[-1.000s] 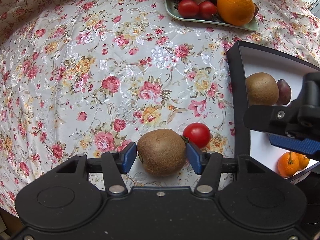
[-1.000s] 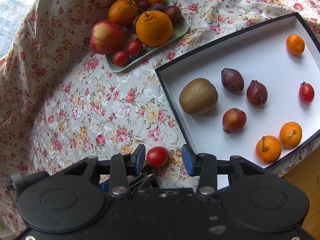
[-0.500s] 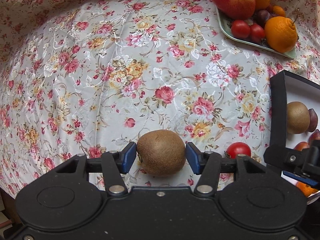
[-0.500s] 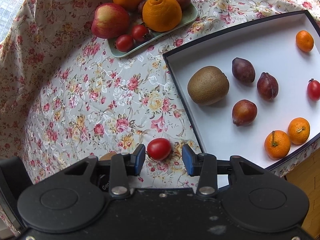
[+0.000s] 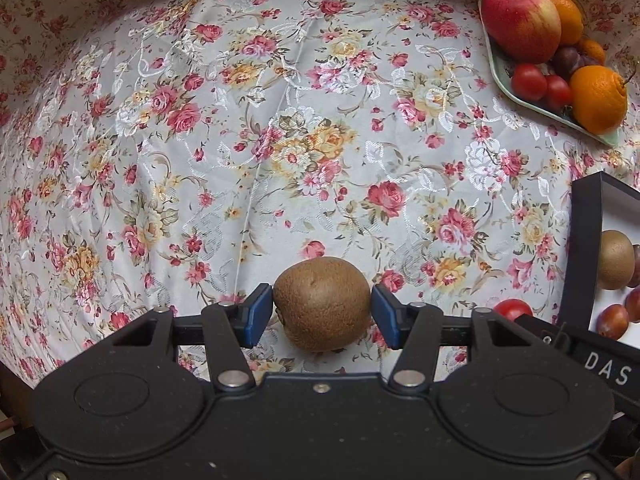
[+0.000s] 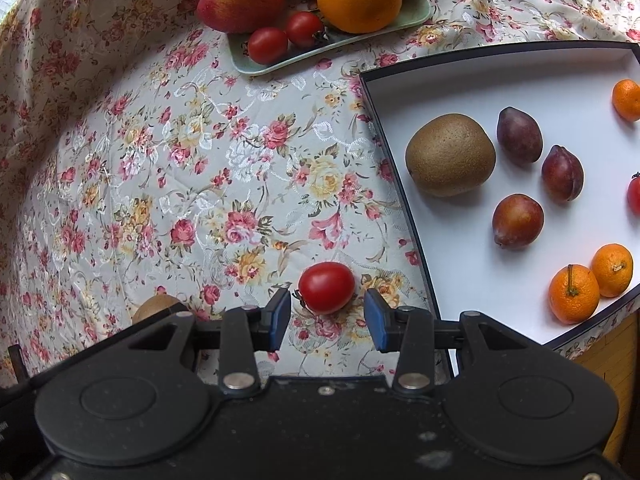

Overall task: Organize fruits
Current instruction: 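Close the left tool on the brown kiwi while the right tool grasps the red tomato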

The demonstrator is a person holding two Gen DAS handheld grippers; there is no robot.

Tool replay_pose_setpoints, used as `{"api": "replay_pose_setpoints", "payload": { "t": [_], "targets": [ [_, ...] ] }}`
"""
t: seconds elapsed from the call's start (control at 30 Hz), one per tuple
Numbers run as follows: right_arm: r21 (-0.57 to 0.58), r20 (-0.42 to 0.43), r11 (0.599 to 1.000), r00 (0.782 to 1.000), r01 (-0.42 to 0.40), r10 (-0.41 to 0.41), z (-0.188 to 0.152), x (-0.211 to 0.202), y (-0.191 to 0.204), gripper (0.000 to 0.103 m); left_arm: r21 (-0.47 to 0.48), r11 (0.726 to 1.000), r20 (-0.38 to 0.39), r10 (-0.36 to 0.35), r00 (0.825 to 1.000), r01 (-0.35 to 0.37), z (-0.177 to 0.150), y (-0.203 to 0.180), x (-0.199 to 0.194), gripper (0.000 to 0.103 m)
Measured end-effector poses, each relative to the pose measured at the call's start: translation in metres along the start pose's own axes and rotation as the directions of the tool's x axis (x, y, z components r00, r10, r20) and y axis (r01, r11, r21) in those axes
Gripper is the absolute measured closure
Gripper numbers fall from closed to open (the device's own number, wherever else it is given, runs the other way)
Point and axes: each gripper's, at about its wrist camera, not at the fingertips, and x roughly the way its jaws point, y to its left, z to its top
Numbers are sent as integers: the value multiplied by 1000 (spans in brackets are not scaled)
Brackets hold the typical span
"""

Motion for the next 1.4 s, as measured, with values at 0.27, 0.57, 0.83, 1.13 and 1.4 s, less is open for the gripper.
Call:
{"api": "replay_pose_setpoints", "payload": {
  "t": [0.27,0.57,0.83,1.13,1.4],
  "targets": [
    [21,5,999,999,31,-31,-4,10,11,60,-6,1000,-5,-5,1000,5,-1,9,-1,43],
    [32,33,995,995,97,-98,-8,24,22,61,6,1000,-9,-18,1000,18,-1,10,-1,43],
    [30,32,992,991,126,-127,-7,35,27,61,4,1000,-11,-28,1000,28,-1,11,-1,43],
    [59,-11,988,990,141,-141,-5,50,30,65,-3,1000,-13,-31,999,31,0,12,-1,43],
    [88,-17,987,990,138,-137,2,54,25,65,-1,1000,-8,-27,1000,27,0,10,0,43]
  ]
}}
